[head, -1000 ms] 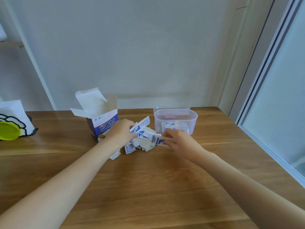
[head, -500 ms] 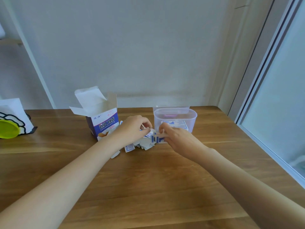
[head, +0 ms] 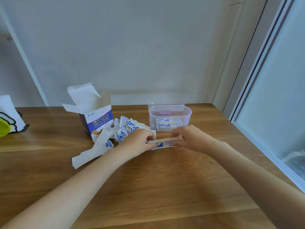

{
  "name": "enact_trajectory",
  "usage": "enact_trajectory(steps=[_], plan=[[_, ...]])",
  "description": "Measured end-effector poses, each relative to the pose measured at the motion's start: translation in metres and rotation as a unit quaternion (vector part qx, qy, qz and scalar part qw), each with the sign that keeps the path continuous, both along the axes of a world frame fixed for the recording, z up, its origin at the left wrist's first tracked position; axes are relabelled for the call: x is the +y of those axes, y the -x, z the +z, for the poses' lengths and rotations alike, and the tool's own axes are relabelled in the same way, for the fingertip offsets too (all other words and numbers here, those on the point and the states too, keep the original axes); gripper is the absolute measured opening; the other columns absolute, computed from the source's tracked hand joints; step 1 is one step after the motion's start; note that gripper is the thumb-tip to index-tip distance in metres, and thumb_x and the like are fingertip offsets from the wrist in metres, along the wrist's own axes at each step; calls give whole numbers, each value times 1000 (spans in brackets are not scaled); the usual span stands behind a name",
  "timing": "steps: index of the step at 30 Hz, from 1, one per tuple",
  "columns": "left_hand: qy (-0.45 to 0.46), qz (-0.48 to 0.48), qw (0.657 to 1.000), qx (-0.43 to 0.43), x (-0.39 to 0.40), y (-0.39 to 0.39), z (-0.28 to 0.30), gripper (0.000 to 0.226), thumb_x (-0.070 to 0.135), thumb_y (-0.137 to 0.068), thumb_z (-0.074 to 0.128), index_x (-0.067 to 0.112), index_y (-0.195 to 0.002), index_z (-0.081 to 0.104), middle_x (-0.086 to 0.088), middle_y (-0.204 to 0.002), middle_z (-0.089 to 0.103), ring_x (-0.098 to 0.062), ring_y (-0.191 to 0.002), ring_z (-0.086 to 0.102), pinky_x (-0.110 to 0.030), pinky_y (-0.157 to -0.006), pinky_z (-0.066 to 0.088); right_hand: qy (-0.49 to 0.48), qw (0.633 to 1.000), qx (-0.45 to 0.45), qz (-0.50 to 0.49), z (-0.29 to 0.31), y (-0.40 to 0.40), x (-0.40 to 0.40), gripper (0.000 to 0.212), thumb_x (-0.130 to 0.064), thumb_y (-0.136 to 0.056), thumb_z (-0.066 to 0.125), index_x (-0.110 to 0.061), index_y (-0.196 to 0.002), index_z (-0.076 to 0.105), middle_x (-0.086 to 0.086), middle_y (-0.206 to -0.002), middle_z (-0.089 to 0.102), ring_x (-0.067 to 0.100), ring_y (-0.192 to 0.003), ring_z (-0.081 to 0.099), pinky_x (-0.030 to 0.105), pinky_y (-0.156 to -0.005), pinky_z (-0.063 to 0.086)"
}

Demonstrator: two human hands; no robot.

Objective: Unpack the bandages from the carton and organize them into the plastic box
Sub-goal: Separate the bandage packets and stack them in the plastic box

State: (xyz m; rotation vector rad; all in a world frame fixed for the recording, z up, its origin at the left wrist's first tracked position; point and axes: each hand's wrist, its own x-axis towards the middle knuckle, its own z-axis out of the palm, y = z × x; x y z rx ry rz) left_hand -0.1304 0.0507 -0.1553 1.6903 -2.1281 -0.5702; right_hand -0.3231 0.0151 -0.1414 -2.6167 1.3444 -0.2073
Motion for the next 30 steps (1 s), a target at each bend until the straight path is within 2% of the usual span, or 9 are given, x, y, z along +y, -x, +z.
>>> enact_trajectory(steps=[2,5,9,14,17,19,22,25,30], plan=[[-1,2,1000,8,0,0,-1,8,26,-87,62,19,-89,65,13,-63,57,-3,-55,55,-23,-65,48,-20,999,-26,-14,1,3,1,17,-17,-89,58,-13,-104,65,-4,-88,58,4,-70,46,16,-62,37],[21,14,999,32,2,1,-4,6,23,-87,62,18,-89,64,11,-64,59,-3,-60,59,-22,-67,49,-22,998,-48,-29,-3,2,3,20,-11,-89,56,-13,-105,66,1,-89,65,11,-78,53,19,-70,42],[47,32,997,59,4,-4,-7,5,18,-89,59,18,-92,63,-1,-83,70,-6,-67,64,-25,-75,52,-15,997,-77,-22,-10,2,7,21,-11,-90,54,-12,-108,65,-1,-73,62,12,-71,56,25,-77,47],[60,17,998,18,9,-6,-9,20,16,-89,59,16,-107,67,-1,-90,67,-9,-74,60,-27,-80,52,47,996,-76,28,-16,0,11,20,-8,-92,50,-7,-101,68,1,-79,55,16,-74,48,29,-73,42],[58,47,996,55,9,-10,-13,24,15,-89,59,17,-112,64,-2,-94,64,-5,-69,59,-18,-76,50,68,996,-56,32,-18,2,12,27,-11,-94,47,-12,-116,63,4,-99,65,22,-91,57,27,-77,43],[59,62,994,68,9,-11,-16,24,13,-89,59,17,-112,64,-3,-96,66,-2,-67,60,-15,-73,49,81,995,-44,43,-21,2,12,31,-11,-95,46,-16,-122,60,5,-107,66,25,-98,58,33,-81,48],[79,60,993,63,12,-5,-16,22,13,-89,58,16,-109,68,-2,-97,70,-8,-78,62,-23,-81,52,121,990,-25,64,-27,1,12,30,-13,-95,50,-20,-122,60,6,-100,68,29,-92,54,38,-78,50],[105,53,993,29,12,-3,-13,21,16,-90,58,16,-107,70,-2,-98,68,-13,-86,61,-29,-83,50,155,986,-24,60,-29,3,11,25,-11,-93,53,-18,-113,67,6,-89,70,27,-80,51,31,-72,46],[81,48,995,18,9,-5,-11,21,17,-88,60,16,-106,71,-3,-97,61,-16,-86,61,-36,-84,51,71,993,-97,-7,-23,3,12,25,-11,-91,53,-14,-111,68,7,-98,67,24,-90,60,27,-76,45]])
